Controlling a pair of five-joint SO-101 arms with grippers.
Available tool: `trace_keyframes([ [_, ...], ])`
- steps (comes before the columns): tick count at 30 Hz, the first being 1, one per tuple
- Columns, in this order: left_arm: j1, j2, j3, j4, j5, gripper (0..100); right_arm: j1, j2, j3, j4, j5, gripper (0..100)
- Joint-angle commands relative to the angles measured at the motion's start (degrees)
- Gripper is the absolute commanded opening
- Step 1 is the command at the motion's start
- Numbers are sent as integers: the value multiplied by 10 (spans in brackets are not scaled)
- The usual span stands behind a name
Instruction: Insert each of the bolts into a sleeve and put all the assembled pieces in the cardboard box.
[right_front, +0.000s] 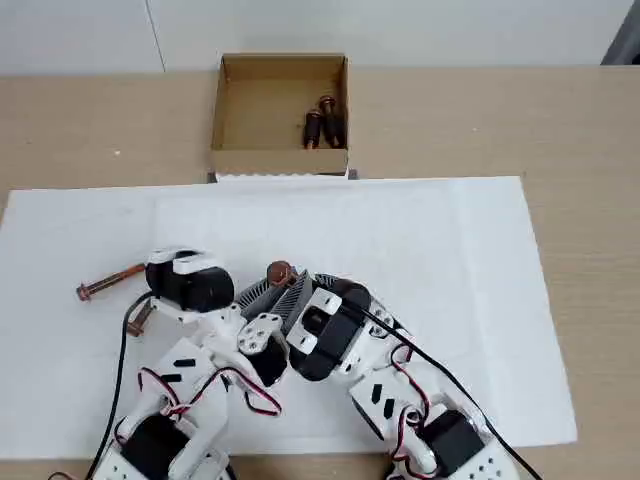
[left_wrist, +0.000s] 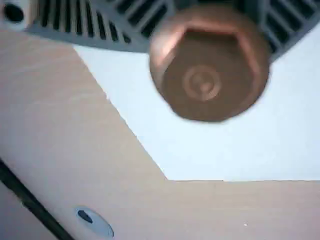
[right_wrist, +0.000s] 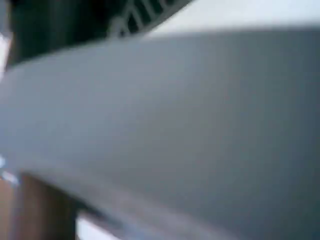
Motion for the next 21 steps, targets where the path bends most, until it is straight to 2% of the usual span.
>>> trace_keyframes([
  [1, 31, -2, 0, 44, -28, 6, 3, -12, -22, -15, 4, 2],
  [6, 26, -3, 6, 62, -61, 17, 3, -12, -21, -15, 2, 2],
  [12, -18, -2, 6, 61, -80, 182, 3, -12, -21, -15, 2, 2],
  [17, -64, -3, -9, 62, -104, 189, 3, -12, -18, -15, 1, 2],
  [21, -74, -2, -42, 64, -104, 189, 3, -12, -7, -15, 1, 2],
])
